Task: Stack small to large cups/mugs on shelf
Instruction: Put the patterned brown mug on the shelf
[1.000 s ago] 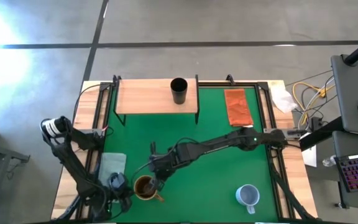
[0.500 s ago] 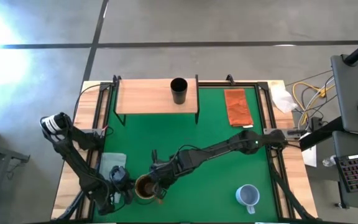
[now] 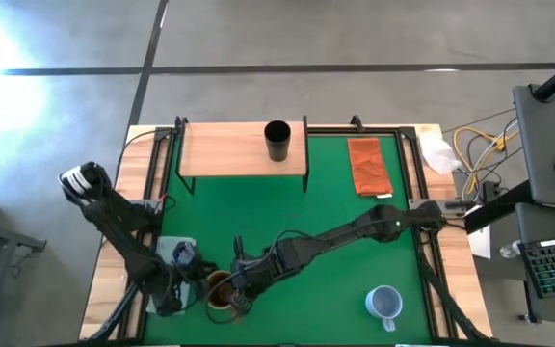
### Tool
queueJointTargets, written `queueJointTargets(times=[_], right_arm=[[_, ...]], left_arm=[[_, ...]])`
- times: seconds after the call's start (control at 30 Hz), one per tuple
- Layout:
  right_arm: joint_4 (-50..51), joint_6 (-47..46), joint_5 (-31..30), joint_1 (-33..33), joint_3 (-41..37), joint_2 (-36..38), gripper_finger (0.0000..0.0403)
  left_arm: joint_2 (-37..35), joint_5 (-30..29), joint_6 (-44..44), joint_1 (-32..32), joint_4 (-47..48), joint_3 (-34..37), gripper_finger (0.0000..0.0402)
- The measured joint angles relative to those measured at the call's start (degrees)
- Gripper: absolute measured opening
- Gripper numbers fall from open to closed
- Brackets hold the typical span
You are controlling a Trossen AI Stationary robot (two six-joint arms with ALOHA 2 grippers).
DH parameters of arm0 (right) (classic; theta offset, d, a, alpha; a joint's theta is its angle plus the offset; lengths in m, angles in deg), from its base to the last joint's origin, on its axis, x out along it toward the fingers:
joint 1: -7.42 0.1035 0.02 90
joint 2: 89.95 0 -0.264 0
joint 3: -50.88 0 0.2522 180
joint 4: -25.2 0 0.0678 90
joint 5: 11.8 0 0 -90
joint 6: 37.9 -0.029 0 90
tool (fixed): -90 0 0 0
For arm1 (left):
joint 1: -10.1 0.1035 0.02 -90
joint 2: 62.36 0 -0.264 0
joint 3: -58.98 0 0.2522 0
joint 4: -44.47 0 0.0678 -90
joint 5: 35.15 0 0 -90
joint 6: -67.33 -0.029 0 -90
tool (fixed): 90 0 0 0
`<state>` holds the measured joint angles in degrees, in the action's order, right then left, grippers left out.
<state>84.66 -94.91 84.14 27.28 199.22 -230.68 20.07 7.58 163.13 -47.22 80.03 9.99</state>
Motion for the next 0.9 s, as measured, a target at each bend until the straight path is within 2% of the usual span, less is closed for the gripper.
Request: queueJointTargets(times=[0.23,0.37,0.5,0.63,0.77,0.9], right_arm=[[7.78,0.41,-0.66,-0.08,0.00,0.49,0.0013],[7.56,-0.18,-0.63,0.13,0.05,1.98,0.0027],[7.15,-2.19,-1.52,0.13,0.37,3.37,0.0067],[6.91,-2.66,-4.30,0.09,0.37,4.09,0.0112],[6.64,-3.63,-7.98,-0.17,0.38,4.15,0.0143],[6.76,-3.65,-8.37,-0.76,0.32,4.15,0.0152]], left_arm=[[-8.33,2.31,-3.78,-0.17,3.03,3.62,0.0026],[-14.04,3.32,-3.83,-0.82,6.88,3.77,0.0026],[-17.01,7.62,-7.50,-3.95,-1.53,3.25,0.0026],[-13.40,6.89,-11.87,-6.63,-11.46,1.86,0.0026],[-6.54,9.45,-7.79,-7.17,-10.58,-0.07,0.0026],[-1.44,11.44,-4.54,-7.30,-10.78,-1.15,0.0026]])
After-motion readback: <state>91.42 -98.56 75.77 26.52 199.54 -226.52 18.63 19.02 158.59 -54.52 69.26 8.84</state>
